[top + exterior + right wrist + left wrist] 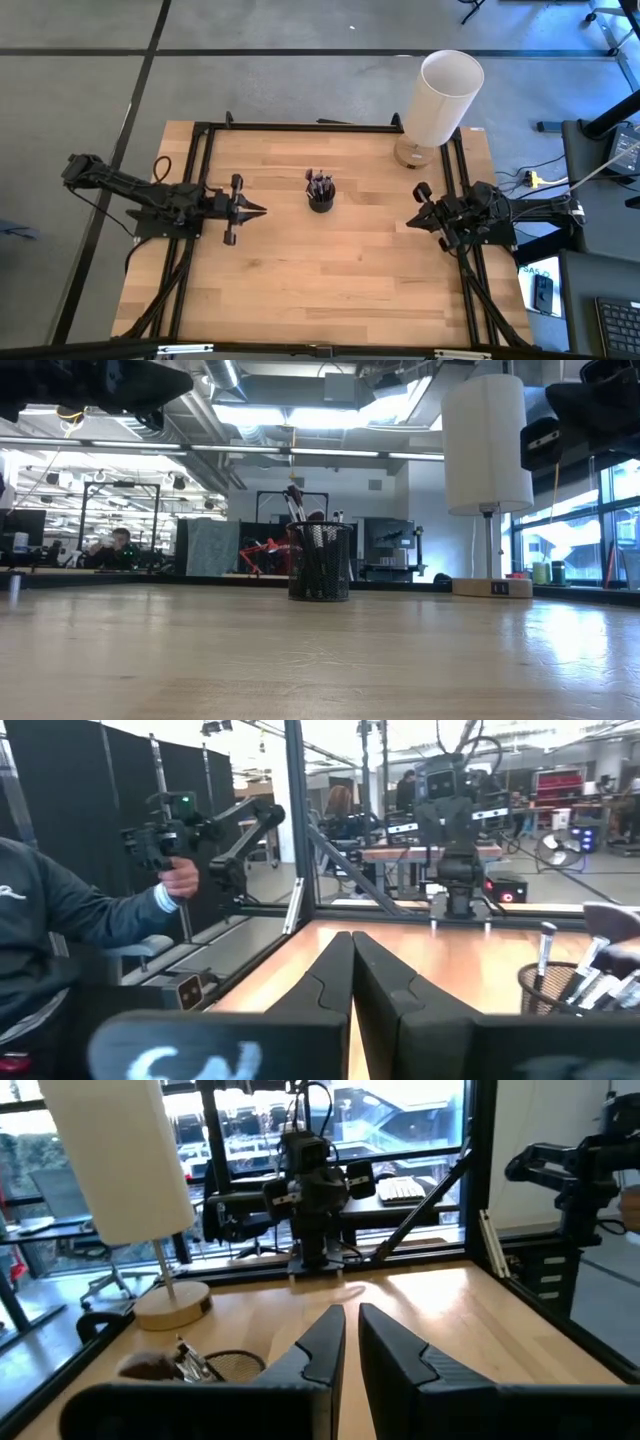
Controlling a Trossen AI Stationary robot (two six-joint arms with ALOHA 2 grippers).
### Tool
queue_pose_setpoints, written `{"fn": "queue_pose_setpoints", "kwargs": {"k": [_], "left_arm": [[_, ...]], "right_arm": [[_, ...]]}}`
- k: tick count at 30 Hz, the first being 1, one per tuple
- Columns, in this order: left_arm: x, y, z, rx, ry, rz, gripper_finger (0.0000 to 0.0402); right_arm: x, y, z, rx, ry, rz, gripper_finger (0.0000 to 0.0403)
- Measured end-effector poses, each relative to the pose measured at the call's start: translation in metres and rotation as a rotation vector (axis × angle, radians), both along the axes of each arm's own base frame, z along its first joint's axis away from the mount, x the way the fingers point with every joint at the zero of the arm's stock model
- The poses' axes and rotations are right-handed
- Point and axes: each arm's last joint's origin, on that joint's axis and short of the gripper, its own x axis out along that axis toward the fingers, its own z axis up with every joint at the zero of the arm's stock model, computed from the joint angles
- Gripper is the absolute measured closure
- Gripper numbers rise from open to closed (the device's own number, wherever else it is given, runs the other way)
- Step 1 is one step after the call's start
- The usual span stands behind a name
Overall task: Sort items
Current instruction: Return to Home Position
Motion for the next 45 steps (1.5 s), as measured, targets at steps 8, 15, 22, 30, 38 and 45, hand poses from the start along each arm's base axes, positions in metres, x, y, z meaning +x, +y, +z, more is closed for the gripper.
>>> {"fn": "queue_pose_setpoints", "kwargs": {"k": [8,15,22,30,38,45], "left_arm": [[-0.001,0.007,-0.001,0.011,0.019,0.023,0.0373],[-0.012,0.018,-0.001,0.052,0.041,0.078,0.0373],[-0.033,0.023,0.006,0.017,-0.024,0.019,0.0373],[-0.051,0.025,0.006,0.014,-0.048,0.045,0.0373],[-0.064,0.025,0.000,0.026,-0.032,0.034,0.0373],[-0.064,0.025,-0.001,0.035,-0.017,0.027,0.0373]], "right_arm": [[-0.001,0.000,0.002,-0.004,-0.024,0.008,0.0393],[-0.001,0.000,0.002,-0.004,-0.026,0.009,0.0393],[0.000,0.000,0.000,-0.004,-0.002,0.009,0.0393],[0.000,0.000,-0.001,0.017,0.021,0.011,0.0393],[0.001,-0.002,-0.001,0.049,0.024,-0.075,0.0393],[0.001,-0.003,0.000,0.050,0.018,-0.093,0.0393]]}}
